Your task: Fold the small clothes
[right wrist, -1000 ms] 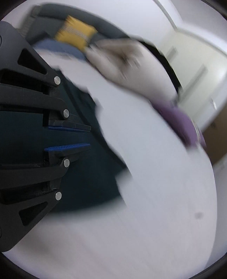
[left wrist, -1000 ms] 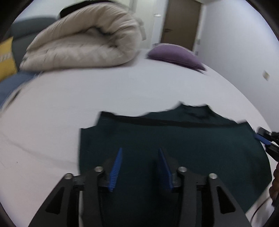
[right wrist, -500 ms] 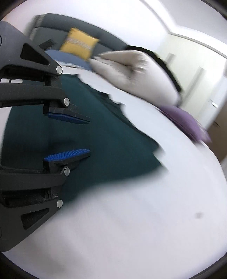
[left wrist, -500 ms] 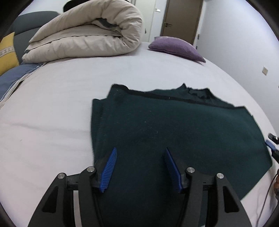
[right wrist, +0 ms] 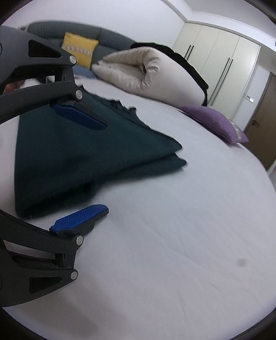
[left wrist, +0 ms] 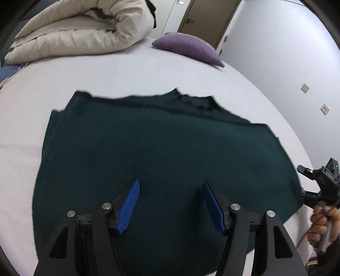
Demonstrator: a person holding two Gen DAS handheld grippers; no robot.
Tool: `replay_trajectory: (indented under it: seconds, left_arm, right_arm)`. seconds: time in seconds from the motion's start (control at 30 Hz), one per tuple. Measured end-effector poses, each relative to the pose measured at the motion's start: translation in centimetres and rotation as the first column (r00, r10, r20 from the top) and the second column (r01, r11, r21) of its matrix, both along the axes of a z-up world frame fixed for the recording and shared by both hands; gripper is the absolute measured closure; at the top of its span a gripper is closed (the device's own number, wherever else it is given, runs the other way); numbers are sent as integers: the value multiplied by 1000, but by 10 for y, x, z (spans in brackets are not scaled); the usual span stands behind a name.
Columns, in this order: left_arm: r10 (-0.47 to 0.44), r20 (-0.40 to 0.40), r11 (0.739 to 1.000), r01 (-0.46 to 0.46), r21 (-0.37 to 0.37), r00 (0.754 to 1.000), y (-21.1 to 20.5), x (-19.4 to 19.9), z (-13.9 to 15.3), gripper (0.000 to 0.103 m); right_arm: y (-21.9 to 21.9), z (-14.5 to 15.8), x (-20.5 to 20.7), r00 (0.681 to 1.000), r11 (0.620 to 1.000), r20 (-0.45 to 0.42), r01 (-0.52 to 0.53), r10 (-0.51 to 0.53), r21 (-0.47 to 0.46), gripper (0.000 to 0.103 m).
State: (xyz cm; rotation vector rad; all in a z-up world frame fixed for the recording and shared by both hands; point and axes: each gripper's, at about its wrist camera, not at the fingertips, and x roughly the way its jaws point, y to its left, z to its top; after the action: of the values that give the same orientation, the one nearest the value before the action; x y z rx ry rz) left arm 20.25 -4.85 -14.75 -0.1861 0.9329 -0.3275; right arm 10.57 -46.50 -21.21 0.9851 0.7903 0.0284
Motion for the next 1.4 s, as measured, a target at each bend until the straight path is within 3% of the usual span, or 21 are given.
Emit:
replay_trajectory:
  seconds: [0.03,0.1,0.2,0.37,0.5,0.63,0.77,0.87,0.9,0.97,1.03,1.07,1.1,1.13,1.17,1.27,1.4]
  left_arm:
    - [-2,-3,1000,2,-10,1000,2,0,-4,39]
    - [-8,-10,1000,7,-23,1000,5,1,-8,39]
    - [-12,-21,1000,12,-29,1000,6,2,-11,39]
    - [-10,-33,1000,10,-18,999,6,4,-15,39]
    - [-17,-32,1000,17,-12,999,5,4,-16,39]
    - [-24,-32,999,23,-28,999,7,4,-17,39]
    - [-25,-44,996,21,-86,999,16,6,-15,40]
    - [5,-86,971,-25,-239,996,40,8,-8,40]
    - [24,-101,953,-53,-297,995,51,7,-6,40]
    - [75,-128,906,-121,-405,989,79,6,-4,37]
    - [86,-154,872,-149,-467,984,92,8,-8,33]
    - [72,-174,857,-150,-494,982,95,10,-11,33]
    - [63,-182,852,-148,-501,981,96,12,-12,32]
    - [58,-188,851,-147,-504,981,95,13,-12,31]
    - [53,-192,846,-146,-513,980,95,14,-12,30]
    - [43,-221,826,-160,-541,974,93,25,-12,26]
    - [16,-256,829,-156,-537,966,76,43,-10,27]
  right_arm:
    - [1,2,-3,1000,1000,-17,-19,20,16,44]
    - [12,-4,4,997,998,-43,-54,56,45,46]
    - [14,-12,-1,999,992,-27,-34,38,118,52]
    - [18,-23,6,999,985,-45,-1,9,174,81]
    - [23,-27,16,998,982,-44,40,-33,185,87]
    - [32,-13,11,997,994,-46,68,-64,82,88]
    - [64,26,20,997,989,-55,46,-54,-142,88]
    - [119,70,37,999,937,-27,-43,36,-346,89]
    - [156,86,47,994,893,-21,-108,110,-436,89]
    - [214,99,54,969,817,-31,-223,244,-532,89]
    - [291,97,61,905,693,-77,-372,418,-617,89]
    - [314,92,63,880,649,-107,-419,463,-635,89]
    - [341,80,67,847,592,-149,-471,510,-654,89]
    - [359,71,69,826,560,-176,-503,536,-659,89]
    - [375,61,72,805,539,-198,-535,560,-650,89]
    - [395,53,72,802,493,-207,-524,561,-695,89]
    - [391,55,66,800,485,-192,-515,569,-707,89]
